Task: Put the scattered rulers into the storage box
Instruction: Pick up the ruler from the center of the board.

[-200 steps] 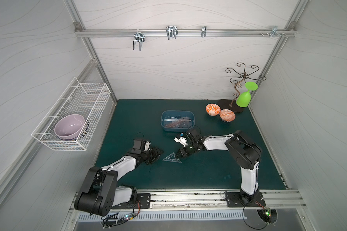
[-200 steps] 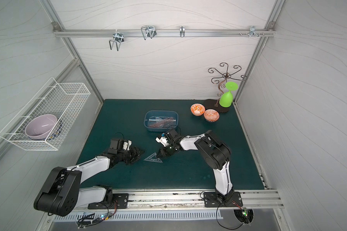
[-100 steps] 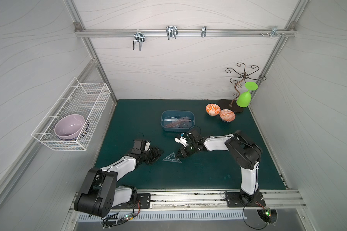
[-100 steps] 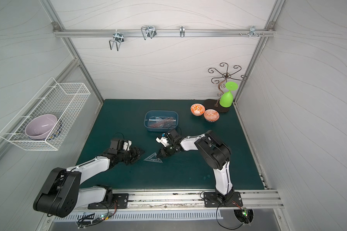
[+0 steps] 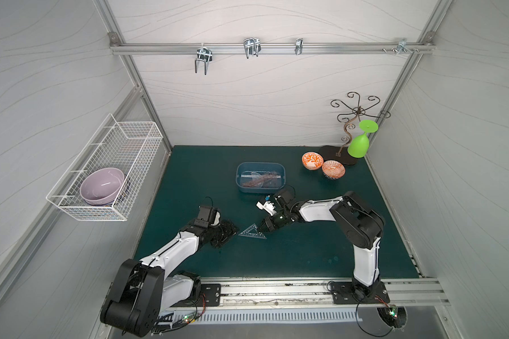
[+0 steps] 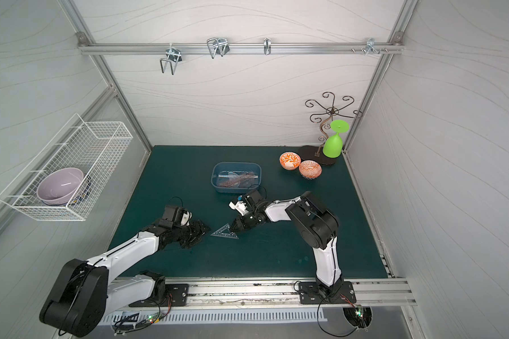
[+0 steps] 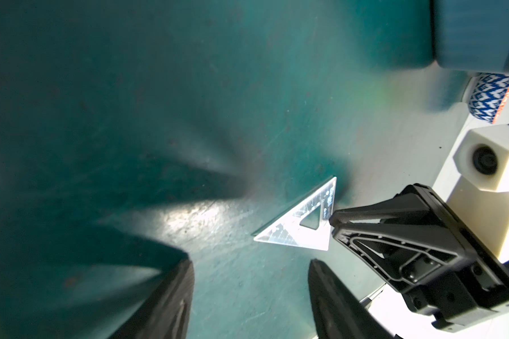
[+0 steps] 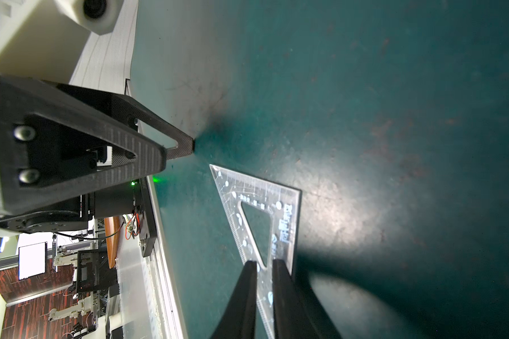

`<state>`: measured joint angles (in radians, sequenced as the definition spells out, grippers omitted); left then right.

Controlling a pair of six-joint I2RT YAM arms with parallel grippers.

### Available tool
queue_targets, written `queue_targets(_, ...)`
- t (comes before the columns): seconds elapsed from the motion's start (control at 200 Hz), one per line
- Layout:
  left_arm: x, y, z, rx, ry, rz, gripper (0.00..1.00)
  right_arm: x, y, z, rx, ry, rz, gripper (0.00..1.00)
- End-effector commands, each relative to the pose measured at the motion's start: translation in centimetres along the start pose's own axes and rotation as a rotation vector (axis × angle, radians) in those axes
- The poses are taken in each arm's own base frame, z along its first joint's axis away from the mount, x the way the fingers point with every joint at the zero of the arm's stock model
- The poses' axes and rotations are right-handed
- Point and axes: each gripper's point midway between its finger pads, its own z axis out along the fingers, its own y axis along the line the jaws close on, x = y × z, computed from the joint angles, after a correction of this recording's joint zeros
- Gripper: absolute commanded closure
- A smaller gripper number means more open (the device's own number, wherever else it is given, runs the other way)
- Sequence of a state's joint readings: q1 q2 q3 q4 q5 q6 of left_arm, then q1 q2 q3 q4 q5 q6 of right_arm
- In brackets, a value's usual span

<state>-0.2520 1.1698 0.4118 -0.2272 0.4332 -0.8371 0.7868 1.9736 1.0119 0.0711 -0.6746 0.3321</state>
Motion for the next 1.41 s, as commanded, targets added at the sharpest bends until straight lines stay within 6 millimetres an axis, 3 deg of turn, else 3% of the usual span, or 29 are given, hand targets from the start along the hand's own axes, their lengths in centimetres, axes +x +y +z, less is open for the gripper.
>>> queue_targets(0.0, 0.5, 0.7, 0.6, -0.045, 0.025, 0.009, 0.34, 3.1, -2.5, 0.1, 0.085, 0.071, 0.074, 0.83)
queue_targets(0.16, 1.0, -0.5, 1.0, 0.004, 0.054, 0.041, 0.35, 3.4, -2.6, 0.1, 0.089, 0.074, 0.077, 0.83)
queue_targets(1.4, 1.1, -0.5, 3.3, 0.0, 0.11, 0.04, 0.4, 4.0, -3.0, 0.0, 0.083, 0.079, 0.097, 0.83)
